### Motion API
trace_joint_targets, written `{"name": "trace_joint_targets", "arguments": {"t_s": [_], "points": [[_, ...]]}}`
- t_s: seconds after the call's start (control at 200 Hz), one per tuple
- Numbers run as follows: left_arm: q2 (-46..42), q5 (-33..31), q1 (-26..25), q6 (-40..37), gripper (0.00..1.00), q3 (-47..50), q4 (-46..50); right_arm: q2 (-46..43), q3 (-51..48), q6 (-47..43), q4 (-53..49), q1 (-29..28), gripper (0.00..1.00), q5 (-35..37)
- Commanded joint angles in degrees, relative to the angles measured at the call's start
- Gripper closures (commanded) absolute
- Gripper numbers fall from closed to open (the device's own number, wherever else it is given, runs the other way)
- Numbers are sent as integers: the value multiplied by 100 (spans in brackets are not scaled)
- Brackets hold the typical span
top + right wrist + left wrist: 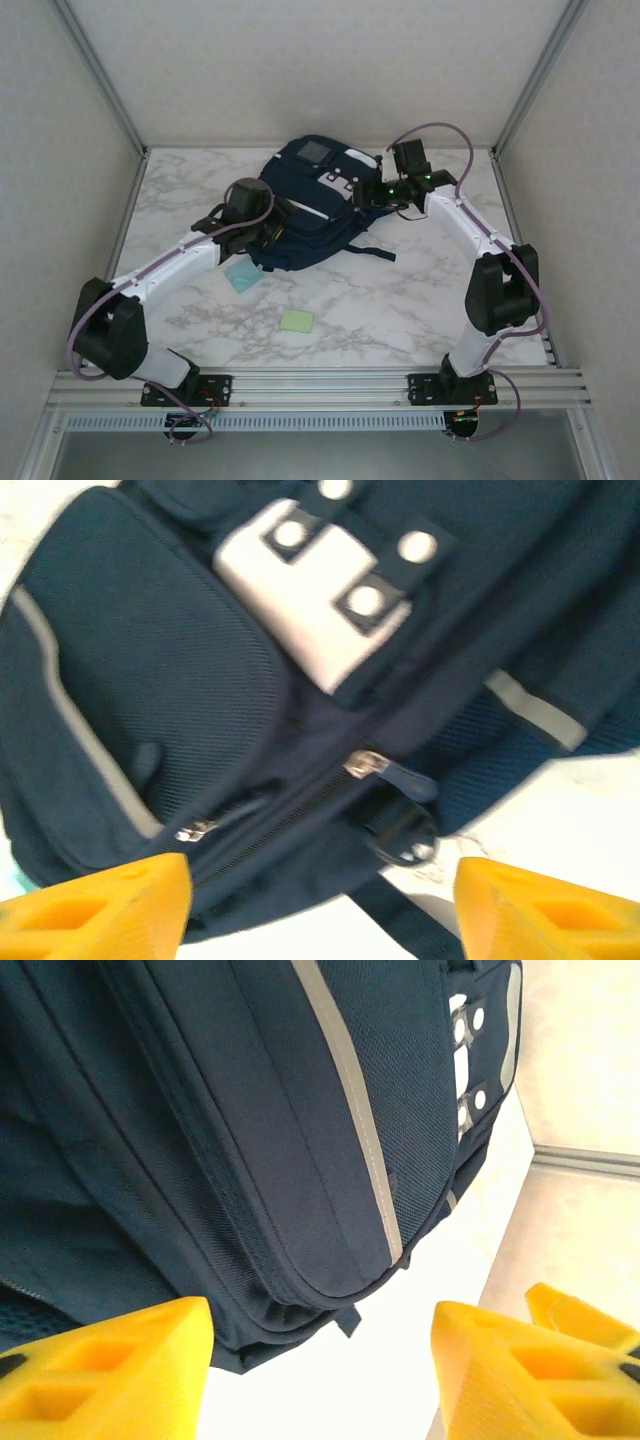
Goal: Pack books, pencil case, and school supplies into a backpack
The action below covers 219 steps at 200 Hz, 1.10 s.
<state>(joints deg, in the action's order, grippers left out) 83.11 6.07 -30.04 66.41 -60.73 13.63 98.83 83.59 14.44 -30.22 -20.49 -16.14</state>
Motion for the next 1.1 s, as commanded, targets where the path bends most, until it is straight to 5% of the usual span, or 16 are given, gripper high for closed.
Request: {"name": "trace_joint_targets", "arguments": {"t_s": [0.0, 0.17, 0.48, 1.091], "points": [[-216, -526, 152, -630, 62, 85, 391, 110, -289, 718, 629, -218, 24, -320], [238, -220, 367, -1075, 100, 360, -191, 511, -199, 1199, 1024, -538, 19, -261], [975, -8, 347, -1140, 100, 676, -1024, 1251, 150, 1638, 1337, -924, 20, -442], [1442, 137, 290, -946, 100, 377, -1557, 384, -820, 1848, 1098, -2133, 23, -903]]}}
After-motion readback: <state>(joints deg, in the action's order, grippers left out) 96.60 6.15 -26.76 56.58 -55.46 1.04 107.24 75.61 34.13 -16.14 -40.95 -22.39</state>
